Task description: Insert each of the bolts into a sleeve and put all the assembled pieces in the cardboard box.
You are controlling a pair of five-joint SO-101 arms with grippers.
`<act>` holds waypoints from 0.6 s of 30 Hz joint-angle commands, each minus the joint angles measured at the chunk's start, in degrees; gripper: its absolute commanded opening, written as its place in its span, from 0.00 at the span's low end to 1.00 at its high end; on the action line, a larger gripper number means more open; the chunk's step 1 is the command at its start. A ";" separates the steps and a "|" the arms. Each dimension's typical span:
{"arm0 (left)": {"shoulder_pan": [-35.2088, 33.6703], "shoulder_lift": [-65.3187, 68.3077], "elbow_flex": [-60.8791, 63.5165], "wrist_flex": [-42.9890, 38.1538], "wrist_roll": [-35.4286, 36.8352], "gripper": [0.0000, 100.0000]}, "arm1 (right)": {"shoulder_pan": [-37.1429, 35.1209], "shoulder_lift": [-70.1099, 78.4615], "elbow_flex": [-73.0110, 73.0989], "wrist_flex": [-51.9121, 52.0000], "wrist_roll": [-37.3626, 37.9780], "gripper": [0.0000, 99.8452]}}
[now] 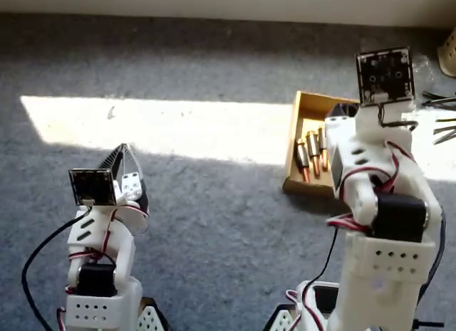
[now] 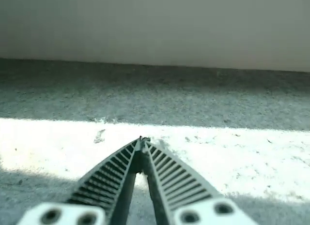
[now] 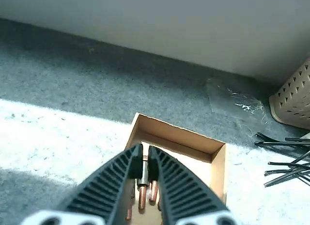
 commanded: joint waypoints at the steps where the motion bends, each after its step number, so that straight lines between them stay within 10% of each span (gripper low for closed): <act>1: 1.80 -0.22 -0.48 1.58 -0.09 0.00 | -1.71 -6.81 3.47 -0.13 -0.62 0.00; 18: 1.45 -0.22 -0.48 3.16 -0.18 0.01 | -1.63 -34.95 33.71 -6.99 -0.62 0.00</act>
